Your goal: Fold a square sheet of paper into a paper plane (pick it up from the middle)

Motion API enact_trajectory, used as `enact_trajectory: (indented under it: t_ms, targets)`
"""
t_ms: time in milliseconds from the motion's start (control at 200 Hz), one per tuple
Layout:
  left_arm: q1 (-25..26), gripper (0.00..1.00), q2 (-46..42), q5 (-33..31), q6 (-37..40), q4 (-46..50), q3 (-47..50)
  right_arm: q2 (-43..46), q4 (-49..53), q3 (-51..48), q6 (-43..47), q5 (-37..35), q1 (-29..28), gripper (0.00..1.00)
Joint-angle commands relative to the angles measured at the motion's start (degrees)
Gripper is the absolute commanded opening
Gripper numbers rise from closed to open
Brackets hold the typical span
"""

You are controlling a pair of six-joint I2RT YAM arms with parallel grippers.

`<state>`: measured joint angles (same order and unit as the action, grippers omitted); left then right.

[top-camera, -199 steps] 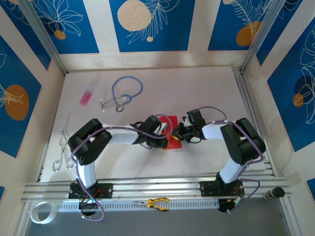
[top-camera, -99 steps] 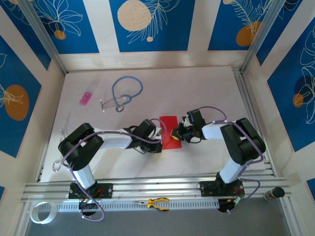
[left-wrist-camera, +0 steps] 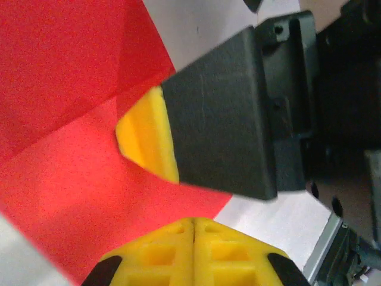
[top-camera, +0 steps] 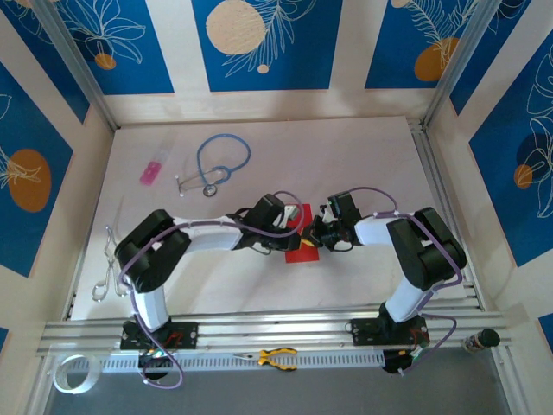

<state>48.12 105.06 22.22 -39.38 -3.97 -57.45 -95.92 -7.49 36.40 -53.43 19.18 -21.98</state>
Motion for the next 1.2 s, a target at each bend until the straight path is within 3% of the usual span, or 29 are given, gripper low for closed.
enact_trajectory:
  t_ms: [0, 480, 730, 1196]
  targets:
    - [-0.5, 0.00, 2.6, -1.9, 0.7, 3.6, -1.9, -2.1, 5.2, -0.5, 0.3, -1.6, 0.5, 0.00]
    - [-0.3, 0.00, 2.8, -3.6, 2.5, 5.2, 5.1, 3.7, 5.5, 2.4, 6.0, 2.0, -0.1, 0.01]
    - [-0.3, 0.00, 3.0, -4.3, 3.1, 6.4, 3.9, -1.2, 4.0, 2.1, 4.9, 0.5, -1.8, 0.00]
    - [-0.3, 0.00, 3.1, -3.9, 3.3, 5.3, 5.2, -4.5, 2.9, 4.3, 8.1, 1.1, 10.7, 0.00]
